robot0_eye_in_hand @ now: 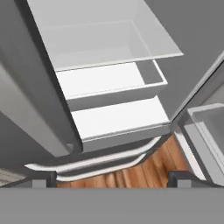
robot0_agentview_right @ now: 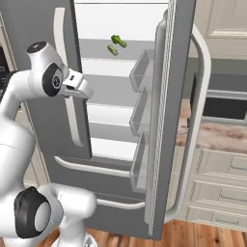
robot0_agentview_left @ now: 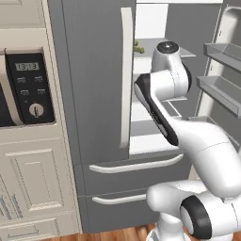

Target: Retrieve the butter from the fridge and place it on a plate on the dining table. Then retrieve the butter knife by the fridge and place it near the plate.

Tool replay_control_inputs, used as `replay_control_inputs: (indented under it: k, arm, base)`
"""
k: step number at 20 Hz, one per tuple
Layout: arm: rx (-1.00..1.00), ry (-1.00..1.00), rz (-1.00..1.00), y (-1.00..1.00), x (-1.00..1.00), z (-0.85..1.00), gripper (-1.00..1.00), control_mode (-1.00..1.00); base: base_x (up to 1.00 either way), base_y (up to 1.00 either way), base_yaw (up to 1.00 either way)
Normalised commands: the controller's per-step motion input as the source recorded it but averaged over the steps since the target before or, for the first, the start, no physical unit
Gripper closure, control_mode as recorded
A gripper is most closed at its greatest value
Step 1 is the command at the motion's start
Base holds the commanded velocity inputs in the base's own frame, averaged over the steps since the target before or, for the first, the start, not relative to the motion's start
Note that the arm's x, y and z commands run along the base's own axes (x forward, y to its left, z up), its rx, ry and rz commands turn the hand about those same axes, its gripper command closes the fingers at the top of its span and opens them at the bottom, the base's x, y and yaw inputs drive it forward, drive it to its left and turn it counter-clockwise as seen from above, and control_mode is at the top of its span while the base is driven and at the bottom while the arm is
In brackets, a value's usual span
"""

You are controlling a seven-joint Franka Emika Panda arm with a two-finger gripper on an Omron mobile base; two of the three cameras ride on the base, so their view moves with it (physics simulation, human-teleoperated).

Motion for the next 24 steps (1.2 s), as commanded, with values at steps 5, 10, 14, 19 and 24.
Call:
replay_control_inputs:
  k: [5,10,14,19,24]
  arm:
    - [-0.01,-0.2,0.32,0.3,0.06,-0.06,-1.0,-1.0]
    - [-0.07,-0.24,0.09,0.26,0.08,0.0,-1.0,-1.0]
    - [0.0,0.0,-0.19,0.27,0.62,0.0,-1.0,-1.0]
    - [0.07,0.0,-0.2,0.39,0.56,0.01,-1.0,-1.0]
    - [0.1,0.0,-0.14,0.43,0.28,0.0,-1.0,-1.0]
  base:
    - [0.0,0.0,0.0]
    - [0.0,0.0,0.0]
    - [0.0,0.0,0.0]
    - [0.0,0.0,0.0]
    - [0.0,0.0,0.0]
